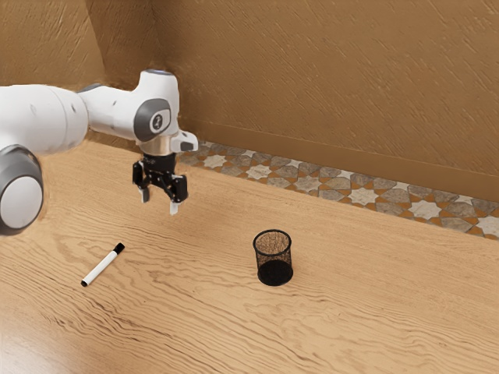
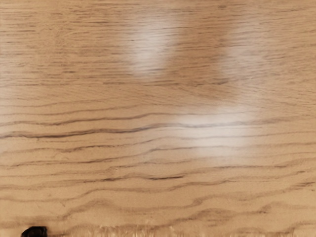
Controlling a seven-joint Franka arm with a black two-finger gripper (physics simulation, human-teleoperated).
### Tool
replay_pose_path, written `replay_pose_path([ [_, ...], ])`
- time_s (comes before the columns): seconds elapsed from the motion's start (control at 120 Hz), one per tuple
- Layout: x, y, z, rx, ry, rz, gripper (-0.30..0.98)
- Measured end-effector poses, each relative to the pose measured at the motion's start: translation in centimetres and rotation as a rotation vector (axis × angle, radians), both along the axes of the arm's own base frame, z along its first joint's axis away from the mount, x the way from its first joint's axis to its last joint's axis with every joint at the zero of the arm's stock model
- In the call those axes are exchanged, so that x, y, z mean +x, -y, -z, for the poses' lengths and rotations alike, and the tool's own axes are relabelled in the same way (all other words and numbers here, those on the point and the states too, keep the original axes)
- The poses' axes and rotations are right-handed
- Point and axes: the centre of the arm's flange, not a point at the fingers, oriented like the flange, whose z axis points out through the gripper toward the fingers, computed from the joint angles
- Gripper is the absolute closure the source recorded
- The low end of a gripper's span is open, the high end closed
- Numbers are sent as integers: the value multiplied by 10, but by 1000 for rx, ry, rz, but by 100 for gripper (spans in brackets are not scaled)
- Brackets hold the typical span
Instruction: Put the marker into the pen holder.
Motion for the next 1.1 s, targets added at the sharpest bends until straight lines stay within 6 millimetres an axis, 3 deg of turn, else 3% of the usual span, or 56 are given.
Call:
replay_pose_path([
  [0.067,-42,-16,23,-25,-9,-12,0],
  [0.125,-60,-26,36,-33,10,-15,0],
  [0.358,-70,-80,77,-11,44,-42,0],
  [0.458,-72,-94,97,-24,40,-52,0],
  [0.542,-74,-99,99,-37,50,-49,0],
  [0.733,-99,-97,104,-69,35,-32,0],
  [0.867,-105,-115,106,-68,41,-38,1],
  [0.992,-107,-119,112,-72,38,-29,1],
  [1.1,-106,-119,114,-78,41,-20,12],
])
